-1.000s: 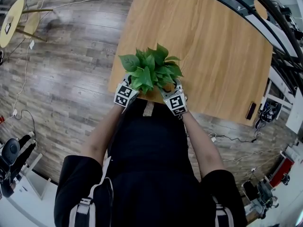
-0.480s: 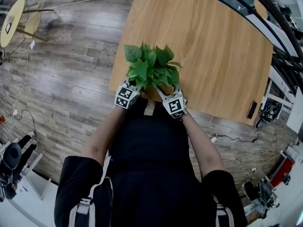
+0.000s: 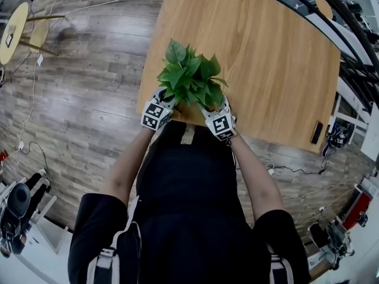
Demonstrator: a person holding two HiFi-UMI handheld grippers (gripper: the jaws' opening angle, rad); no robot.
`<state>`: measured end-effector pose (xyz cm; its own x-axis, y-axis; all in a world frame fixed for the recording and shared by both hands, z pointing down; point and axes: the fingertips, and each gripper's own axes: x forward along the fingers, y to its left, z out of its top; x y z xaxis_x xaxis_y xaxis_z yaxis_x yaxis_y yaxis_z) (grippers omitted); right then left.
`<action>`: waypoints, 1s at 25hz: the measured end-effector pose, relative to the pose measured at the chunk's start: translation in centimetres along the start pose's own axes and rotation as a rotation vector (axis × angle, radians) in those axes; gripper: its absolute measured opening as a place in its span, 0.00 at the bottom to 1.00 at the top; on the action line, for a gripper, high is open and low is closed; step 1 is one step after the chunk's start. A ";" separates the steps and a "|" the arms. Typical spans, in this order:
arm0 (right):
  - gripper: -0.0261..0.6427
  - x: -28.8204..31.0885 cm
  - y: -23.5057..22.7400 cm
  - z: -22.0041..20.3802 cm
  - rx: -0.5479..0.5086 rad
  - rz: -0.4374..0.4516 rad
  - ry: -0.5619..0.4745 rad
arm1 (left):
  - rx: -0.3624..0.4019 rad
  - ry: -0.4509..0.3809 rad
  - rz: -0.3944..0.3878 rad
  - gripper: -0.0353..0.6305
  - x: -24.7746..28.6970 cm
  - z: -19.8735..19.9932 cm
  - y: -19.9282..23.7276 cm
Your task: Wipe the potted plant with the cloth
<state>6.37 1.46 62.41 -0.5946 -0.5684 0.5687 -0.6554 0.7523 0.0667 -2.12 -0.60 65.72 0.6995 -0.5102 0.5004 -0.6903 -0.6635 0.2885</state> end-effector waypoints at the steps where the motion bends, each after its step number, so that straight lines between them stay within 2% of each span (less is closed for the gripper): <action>1: 0.39 0.1 0.1 0.2 0.006 -0.003 -0.005 | 0.001 0.003 -0.001 0.24 0.0 0.0 0.0; 8: 0.39 0.1 0.9 -0.4 0.059 -0.038 0.000 | -0.007 0.001 -0.006 0.24 -0.4 -0.4 -0.6; 20: 0.39 0.1 1.2 -0.3 0.090 -0.086 0.011 | -0.023 0.004 -0.055 0.24 -1.0 -1.9 -3.7; 25: 0.39 -0.3 2.6 -0.7 0.093 -0.057 0.008 | -0.018 0.003 -0.045 0.24 -1.1 -2.0 -2.9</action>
<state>5.15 3.81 63.01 -0.5514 -0.6068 0.5725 -0.7290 0.6841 0.0229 -1.26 2.99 66.00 0.7291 -0.4783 0.4895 -0.6616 -0.6758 0.3250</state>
